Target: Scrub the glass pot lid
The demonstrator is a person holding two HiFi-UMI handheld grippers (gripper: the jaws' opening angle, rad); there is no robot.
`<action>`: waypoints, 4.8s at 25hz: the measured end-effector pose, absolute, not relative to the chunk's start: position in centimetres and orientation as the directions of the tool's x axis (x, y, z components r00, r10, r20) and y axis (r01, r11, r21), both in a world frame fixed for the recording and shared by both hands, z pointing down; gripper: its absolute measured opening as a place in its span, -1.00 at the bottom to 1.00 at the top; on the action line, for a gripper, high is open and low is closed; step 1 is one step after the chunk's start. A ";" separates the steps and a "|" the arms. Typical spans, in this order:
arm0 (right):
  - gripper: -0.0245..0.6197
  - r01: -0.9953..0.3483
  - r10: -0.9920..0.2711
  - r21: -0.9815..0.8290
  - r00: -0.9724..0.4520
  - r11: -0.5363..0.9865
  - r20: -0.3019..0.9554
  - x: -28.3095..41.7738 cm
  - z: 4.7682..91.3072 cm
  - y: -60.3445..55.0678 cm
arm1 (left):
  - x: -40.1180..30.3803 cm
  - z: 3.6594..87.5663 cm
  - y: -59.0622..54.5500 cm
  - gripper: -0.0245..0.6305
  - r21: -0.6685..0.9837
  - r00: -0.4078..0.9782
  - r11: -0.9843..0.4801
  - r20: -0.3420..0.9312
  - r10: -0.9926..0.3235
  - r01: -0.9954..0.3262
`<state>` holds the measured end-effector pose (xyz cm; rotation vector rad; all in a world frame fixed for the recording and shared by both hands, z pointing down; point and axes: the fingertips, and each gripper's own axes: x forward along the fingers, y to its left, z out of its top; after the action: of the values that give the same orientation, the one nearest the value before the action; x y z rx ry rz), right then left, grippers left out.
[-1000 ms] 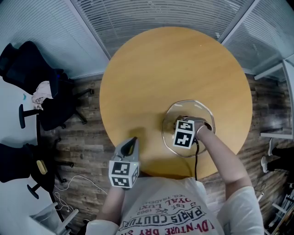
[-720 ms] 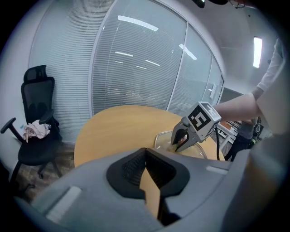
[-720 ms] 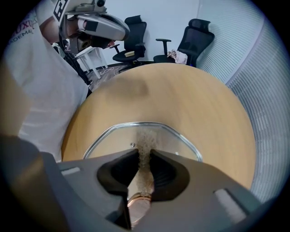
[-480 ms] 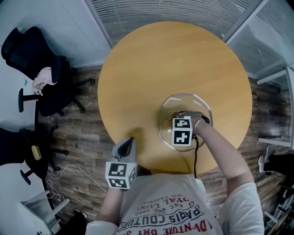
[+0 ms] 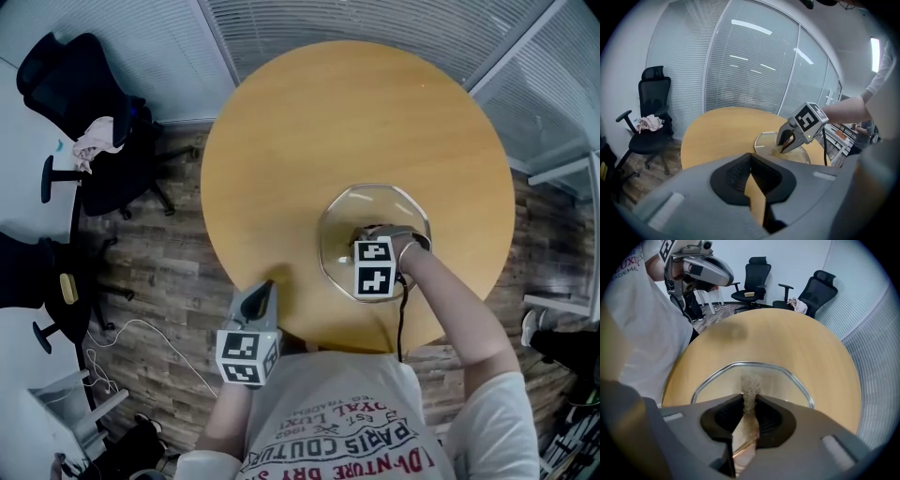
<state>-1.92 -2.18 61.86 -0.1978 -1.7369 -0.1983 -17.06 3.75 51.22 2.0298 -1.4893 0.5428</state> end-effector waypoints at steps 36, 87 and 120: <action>-0.69 0.156 0.176 -0.148 -0.184 0.977 0.967 6.6 61.9 7.4 | -9.9 51.3 6.4 -0.91 0.189 0.360 -0.310 0.595 -0.719 -0.932; -0.69 -0.678 -0.181 0.133 -0.001 0.723 0.983 4.4 63.4 -19.6 | -21.1 52.4 -5.2 -0.90 0.172 0.399 -0.384 0.645 -0.652 -0.907; -0.69 -0.362 -0.042 -0.006 -0.125 0.932 0.991 -6.0 63.1 -13.7 | -22.6 52.6 -3.4 -0.90 0.184 0.364 -0.327 0.650 -0.667 -0.927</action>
<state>-5.99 -13.69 63.12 0.3111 -1.6824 0.2811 -22.60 -3.38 52.64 2.0963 -1.3758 0.6385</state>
